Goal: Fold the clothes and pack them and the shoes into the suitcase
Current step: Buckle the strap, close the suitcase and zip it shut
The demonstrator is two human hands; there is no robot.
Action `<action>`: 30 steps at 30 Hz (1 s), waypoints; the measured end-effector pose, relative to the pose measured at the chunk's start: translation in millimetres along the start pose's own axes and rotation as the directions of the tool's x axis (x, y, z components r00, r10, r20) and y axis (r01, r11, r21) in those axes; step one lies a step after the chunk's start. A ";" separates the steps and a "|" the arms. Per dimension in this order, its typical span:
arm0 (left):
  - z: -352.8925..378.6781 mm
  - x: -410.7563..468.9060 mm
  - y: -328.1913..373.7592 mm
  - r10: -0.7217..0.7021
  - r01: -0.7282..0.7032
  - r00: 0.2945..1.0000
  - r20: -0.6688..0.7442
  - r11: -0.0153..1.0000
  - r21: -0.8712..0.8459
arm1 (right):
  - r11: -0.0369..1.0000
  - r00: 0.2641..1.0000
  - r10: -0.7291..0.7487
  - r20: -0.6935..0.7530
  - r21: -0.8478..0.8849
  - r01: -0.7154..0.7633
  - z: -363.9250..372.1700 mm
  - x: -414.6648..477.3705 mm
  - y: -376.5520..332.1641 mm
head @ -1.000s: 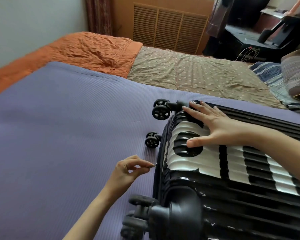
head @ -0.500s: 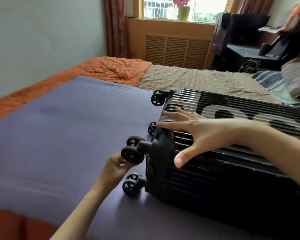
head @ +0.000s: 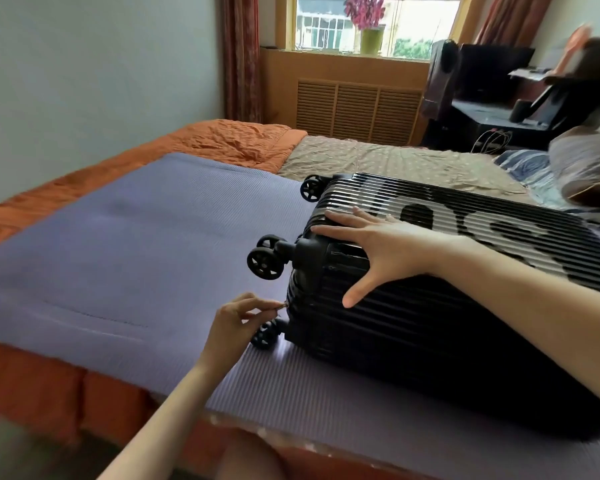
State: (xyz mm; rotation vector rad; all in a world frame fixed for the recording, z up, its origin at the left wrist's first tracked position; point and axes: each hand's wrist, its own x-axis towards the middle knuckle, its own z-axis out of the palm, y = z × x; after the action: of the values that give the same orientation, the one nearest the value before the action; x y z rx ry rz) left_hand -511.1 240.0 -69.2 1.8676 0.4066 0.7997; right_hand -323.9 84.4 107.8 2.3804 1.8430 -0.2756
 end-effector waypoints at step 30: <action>125.1 -84.0 65.8 -0.086 0.084 0.989 -0.122 0.996 -0.026 | 0.994 0.989 0.103 -0.106 0.048 -0.098 33.4 -93.9 54.9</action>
State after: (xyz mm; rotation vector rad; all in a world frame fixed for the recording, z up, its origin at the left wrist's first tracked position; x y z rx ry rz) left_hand -490.9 76.8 -71.1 1.7755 0.5497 0.8603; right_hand -296.0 -25.0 94.5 2.5556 1.7699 -0.1807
